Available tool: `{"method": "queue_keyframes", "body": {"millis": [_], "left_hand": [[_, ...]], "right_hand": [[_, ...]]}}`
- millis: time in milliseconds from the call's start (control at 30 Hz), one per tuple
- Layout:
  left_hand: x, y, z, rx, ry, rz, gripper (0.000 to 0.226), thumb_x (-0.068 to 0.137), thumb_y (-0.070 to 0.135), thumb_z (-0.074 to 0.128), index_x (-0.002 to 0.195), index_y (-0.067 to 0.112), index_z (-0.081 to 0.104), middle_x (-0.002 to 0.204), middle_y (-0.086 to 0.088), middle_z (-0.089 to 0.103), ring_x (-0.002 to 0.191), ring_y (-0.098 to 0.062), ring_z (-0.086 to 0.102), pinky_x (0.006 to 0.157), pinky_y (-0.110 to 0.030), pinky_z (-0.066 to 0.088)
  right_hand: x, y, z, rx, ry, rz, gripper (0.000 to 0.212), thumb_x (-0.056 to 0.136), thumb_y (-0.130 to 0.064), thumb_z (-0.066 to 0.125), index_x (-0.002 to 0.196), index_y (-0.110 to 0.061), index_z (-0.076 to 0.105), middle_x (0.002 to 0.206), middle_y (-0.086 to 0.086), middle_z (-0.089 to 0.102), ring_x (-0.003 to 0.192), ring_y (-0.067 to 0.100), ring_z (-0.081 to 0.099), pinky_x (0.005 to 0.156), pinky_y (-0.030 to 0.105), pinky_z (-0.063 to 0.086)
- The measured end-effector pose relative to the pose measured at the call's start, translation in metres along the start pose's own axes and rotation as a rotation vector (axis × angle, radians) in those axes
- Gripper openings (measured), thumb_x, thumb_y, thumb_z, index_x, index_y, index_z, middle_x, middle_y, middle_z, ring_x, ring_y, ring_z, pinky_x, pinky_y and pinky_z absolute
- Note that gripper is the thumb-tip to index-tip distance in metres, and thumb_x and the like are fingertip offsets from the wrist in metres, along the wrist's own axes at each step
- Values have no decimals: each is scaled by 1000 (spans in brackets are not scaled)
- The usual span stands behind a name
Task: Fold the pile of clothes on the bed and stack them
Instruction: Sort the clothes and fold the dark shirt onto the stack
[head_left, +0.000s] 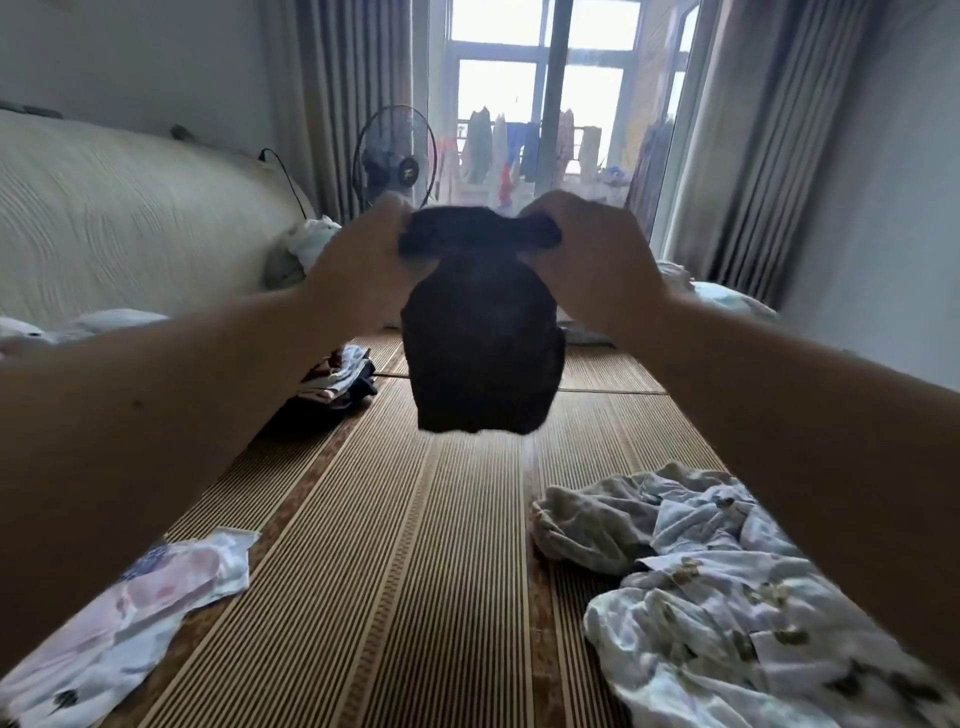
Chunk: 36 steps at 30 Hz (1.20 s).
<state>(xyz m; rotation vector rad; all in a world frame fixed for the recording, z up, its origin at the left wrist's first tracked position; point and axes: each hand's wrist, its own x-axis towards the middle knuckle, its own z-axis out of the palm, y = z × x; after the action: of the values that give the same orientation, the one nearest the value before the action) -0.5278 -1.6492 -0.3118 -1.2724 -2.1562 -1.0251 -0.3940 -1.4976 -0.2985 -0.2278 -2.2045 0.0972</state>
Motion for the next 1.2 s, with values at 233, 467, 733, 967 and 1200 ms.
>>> {"method": "queue_keyframes", "body": {"millis": [233, 467, 733, 967, 1200], "left_hand": [[-149, -64, 63, -43, -287, -86, 23, 82, 12, 72, 86, 27, 54, 69, 7, 53, 67, -24, 57, 59, -31, 39], [-306, -87, 116, -165, -739, -432, 21, 82, 18, 63, 79, 38, 57, 76, 15, 65, 67, -2, 61, 63, -28, 51], [-322, -84, 102, -74, -918, -307, 18, 79, 33, 55, 84, 42, 40, 72, 10, 55, 65, -6, 53, 61, -34, 44], [-279, -95, 118, -198, -600, -495, 13, 91, 31, 56, 94, 35, 44, 84, 7, 63, 76, -12, 62, 68, -39, 53], [-256, -112, 147, -113, -490, -507, 71, 84, 37, 67, 145, 31, 30, 155, -7, 27, 134, -22, 40, 110, -40, 35]], "right_hand": [[-148, -4, 62, 166, -441, 93, 20, 84, -21, 66, 101, -11, 68, 99, 7, 69, 88, 24, 64, 75, 33, 50], [-319, -10, 120, 244, -837, 293, 29, 77, -25, 68, 106, -26, 67, 105, -4, 68, 102, 17, 60, 84, 22, 46], [-312, -8, 101, 458, -1044, 314, 24, 66, -45, 53, 88, -37, 56, 76, -15, 60, 76, -7, 55, 69, 19, 43], [-263, 12, 128, 736, -882, 605, 23, 73, -37, 69, 94, -30, 64, 89, -3, 70, 85, 12, 67, 81, 36, 56], [-256, 34, 166, 381, -622, 587, 69, 87, -39, 64, 147, -28, 31, 138, -1, 50, 128, 18, 46, 104, 30, 36]]}}
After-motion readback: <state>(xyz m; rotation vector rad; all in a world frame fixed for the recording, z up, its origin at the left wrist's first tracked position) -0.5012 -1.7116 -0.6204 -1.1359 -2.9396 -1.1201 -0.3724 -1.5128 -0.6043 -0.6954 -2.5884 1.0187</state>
